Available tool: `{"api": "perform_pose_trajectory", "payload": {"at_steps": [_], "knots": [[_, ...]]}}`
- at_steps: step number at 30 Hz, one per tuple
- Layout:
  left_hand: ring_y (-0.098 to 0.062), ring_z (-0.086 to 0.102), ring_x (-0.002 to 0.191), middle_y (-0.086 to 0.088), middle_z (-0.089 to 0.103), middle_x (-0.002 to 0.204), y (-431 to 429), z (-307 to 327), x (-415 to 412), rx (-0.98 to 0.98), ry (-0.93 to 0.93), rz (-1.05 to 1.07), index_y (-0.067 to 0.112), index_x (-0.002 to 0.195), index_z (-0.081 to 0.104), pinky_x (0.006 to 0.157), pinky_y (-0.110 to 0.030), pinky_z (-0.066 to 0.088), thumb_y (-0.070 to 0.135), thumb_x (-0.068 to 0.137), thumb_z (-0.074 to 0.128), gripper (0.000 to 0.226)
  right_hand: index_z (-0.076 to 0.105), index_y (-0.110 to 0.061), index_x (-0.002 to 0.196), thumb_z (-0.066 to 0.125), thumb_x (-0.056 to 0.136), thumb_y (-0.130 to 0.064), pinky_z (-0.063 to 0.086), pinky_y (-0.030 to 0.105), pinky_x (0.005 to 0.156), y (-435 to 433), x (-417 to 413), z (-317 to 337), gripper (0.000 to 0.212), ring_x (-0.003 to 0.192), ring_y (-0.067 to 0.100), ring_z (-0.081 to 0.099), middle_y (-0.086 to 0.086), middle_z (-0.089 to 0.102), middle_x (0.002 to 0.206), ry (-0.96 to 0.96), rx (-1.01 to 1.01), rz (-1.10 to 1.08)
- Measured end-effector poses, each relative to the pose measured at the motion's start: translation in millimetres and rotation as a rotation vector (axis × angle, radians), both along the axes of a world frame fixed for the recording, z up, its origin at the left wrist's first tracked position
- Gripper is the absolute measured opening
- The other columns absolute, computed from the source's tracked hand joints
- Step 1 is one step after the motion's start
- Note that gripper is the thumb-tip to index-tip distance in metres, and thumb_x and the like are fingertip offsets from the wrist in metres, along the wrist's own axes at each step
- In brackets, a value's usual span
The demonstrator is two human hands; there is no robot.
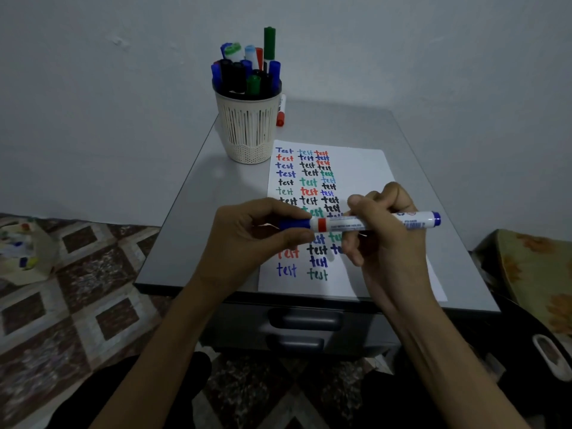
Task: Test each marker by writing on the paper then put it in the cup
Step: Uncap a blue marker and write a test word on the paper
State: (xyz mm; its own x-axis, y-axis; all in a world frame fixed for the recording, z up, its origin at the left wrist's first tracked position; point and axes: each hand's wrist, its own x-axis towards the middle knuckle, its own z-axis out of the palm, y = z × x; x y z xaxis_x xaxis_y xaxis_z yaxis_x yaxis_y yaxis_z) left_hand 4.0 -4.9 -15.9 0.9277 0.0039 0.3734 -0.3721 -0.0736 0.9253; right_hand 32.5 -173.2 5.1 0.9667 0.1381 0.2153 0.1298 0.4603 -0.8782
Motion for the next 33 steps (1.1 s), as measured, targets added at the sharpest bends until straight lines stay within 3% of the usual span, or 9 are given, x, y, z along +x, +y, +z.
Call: {"api": "perform_pose_trajectory", "payload": {"at_steps": [7,12,16,19,22,25,29,31,33], "knots": [[-0.01,0.069,0.087,0.002,0.068,0.096,-4.0,2.1,3.4,0.116,-0.163,0.104,0.024,0.091,0.064,0.066,-0.02,0.056,0.026,0.074,0.077,0.021,0.033,-0.013,0.064,0.049,0.089,0.01,0.033,0.017,0.033,8.8,-0.5,1.9,0.037,0.03,0.013,0.042,0.003,0.047,0.049,0.067,0.084,-0.039],[-0.004,0.066,0.094,0.006,0.066,0.097,5.2,2.8,5.8,0.289,-0.254,0.129,0.015,0.097,0.064,0.071,-0.018,0.055,0.03,0.077,0.069,0.026,0.033,-0.013,0.066,0.054,0.089,0.001,0.037,0.019,0.034,9.3,0.4,0.0,0.034,0.034,0.012,0.047,0.007,0.055,0.053,0.15,0.041,-0.001],[-0.009,0.066,0.093,0.009,0.067,0.099,21.8,8.7,8.7,0.345,-0.199,0.108,0.02,0.098,0.064,0.071,-0.019,0.056,0.037,0.076,0.067,0.028,0.042,-0.013,0.073,0.067,0.077,-0.034,0.047,0.019,0.042,0.6,4.5,0.7,0.033,0.046,0.012,0.057,0.007,0.065,0.065,0.226,-0.017,0.252],[-0.014,0.066,0.093,0.005,0.07,0.097,38.1,7.3,7.1,0.225,-0.126,0.095,0.019,0.096,0.065,0.068,-0.02,0.055,0.031,0.076,0.067,0.024,0.059,-0.005,0.088,0.069,0.064,-0.062,0.056,0.031,0.055,-12.0,9.8,11.1,0.062,0.067,0.027,0.067,0.021,0.069,0.089,0.222,-0.069,0.493],[-0.012,0.063,0.099,0.011,0.067,0.1,44.1,3.2,5.7,0.231,-0.084,0.071,0.022,0.093,0.066,0.075,-0.02,0.054,0.034,0.075,0.065,0.022,0.068,0.0,0.083,0.058,0.078,-0.049,0.057,0.036,0.065,-20.5,16.3,27.9,0.05,0.07,0.033,0.068,0.023,0.07,0.087,0.139,-0.387,0.472],[-0.011,0.062,0.101,0.009,0.066,0.101,41.7,0.2,6.7,0.324,-0.09,0.058,0.022,0.097,0.065,0.08,-0.019,0.053,0.037,0.076,0.063,0.026,0.072,-0.011,0.086,0.074,0.076,-0.025,0.053,0.026,0.068,-8.3,20.8,39.0,0.017,0.067,0.017,0.067,0.009,0.072,0.074,-0.138,-0.922,0.439],[0.001,0.059,0.1,0.021,0.058,0.114,43.0,-1.9,9.6,0.48,-0.09,0.162,0.028,0.122,0.051,0.079,-0.009,0.047,0.041,0.075,0.069,0.052,0.069,-0.024,0.096,0.07,0.085,-0.024,0.048,0.024,0.065,7.0,37.4,46.1,0.011,0.072,0.013,0.062,-0.007,0.066,0.076,-0.389,-1.401,0.479],[0.01,0.046,0.112,0.029,0.041,0.128,47.4,-5.2,9.0,0.603,0.04,0.249,0.037,0.135,0.035,0.091,-0.011,0.037,0.045,0.078,0.067,0.066,0.065,-0.023,0.094,0.062,0.091,-0.022,0.045,0.023,0.063,8.1,55.0,56.6,0.005,0.075,0.02,0.061,-0.005,0.063,0.079,-0.428,-1.484,0.389],[0.009,0.026,0.128,0.027,0.025,0.139,51.6,-12.3,8.6,0.812,0.078,0.232,0.036,0.142,0.025,0.107,-0.022,0.022,0.067,0.081,0.045,0.071,0.06,-0.018,0.092,0.058,0.093,-0.019,0.044,0.021,0.061,10.8,80.9,68.3,0.003,0.072,0.02,0.06,0.0,0.062,0.079,-0.425,-1.359,0.183]]}}
